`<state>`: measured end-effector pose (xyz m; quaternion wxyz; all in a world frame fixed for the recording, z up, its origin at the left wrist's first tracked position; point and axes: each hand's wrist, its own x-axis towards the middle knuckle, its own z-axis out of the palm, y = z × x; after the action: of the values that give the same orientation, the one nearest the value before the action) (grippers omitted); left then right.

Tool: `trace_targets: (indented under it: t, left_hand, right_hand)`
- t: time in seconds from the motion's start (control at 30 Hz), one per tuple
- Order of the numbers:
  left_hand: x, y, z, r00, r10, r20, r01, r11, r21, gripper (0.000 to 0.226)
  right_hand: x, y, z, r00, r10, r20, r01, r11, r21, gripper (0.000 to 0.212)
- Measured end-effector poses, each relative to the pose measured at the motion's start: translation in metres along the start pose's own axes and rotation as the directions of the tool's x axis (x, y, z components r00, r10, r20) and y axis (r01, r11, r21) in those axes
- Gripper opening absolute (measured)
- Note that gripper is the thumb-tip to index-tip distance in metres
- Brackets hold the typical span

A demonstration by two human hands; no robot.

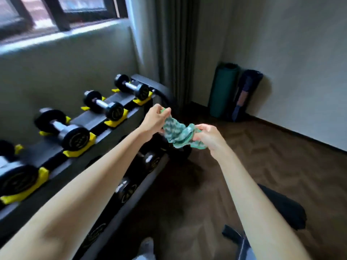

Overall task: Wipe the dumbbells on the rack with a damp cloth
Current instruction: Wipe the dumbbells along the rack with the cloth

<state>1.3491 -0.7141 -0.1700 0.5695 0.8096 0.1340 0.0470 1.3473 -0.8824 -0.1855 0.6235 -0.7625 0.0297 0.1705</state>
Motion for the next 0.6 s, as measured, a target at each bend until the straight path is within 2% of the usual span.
trace_targets:
  t: [0.07,0.17,0.27,0.33,0.43,0.5,0.6]
  left_hand:
    - [0.005,-0.019,-0.051,0.988,-0.026,-0.152,0.029,0.999,0.014,0.02]
    - [0.01,-0.044,-0.113,0.962,-0.096,-0.257,0.103,0.995,0.011,0.025]
    - [0.015,-0.064,-0.167,0.938,-0.131,-0.32,0.129,0.991,-0.029,0.024]
    - [0.019,-0.074,-0.199,0.954,-0.14,-0.266,0.12,0.989,-0.087,0.023]
    - [0.021,-0.084,-0.235,0.985,-0.132,-0.108,0.113,0.98,-0.166,0.022]
    - [0.023,-0.093,-0.255,0.986,-0.161,-0.04,0.153,0.976,-0.155,0.021]
    - [0.029,-0.116,-0.282,0.972,-0.233,-0.025,0.225,0.957,-0.181,0.017]
  right_hand:
    - [0.017,-0.012,0.047,0.996,-0.011,0.092,0.021,0.994,-0.106,0.032]
    - [0.037,-0.024,0.111,0.976,-0.022,0.218,0.071,0.973,-0.219,0.032]
    - [0.052,-0.036,0.173,0.908,0.018,0.418,0.09,0.967,-0.238,0.029]
    - [0.063,-0.042,0.215,0.831,0.073,0.552,0.045,0.979,-0.197,0.037]
    - [0.081,-0.045,0.263,0.675,0.066,0.735,0.024,0.993,-0.112,0.06]
    - [0.087,-0.049,0.286,0.579,0.078,0.812,0.078,0.986,-0.15,0.053]
    - [0.096,-0.051,0.312,0.486,0.132,0.864,0.132,0.966,-0.222,0.039]
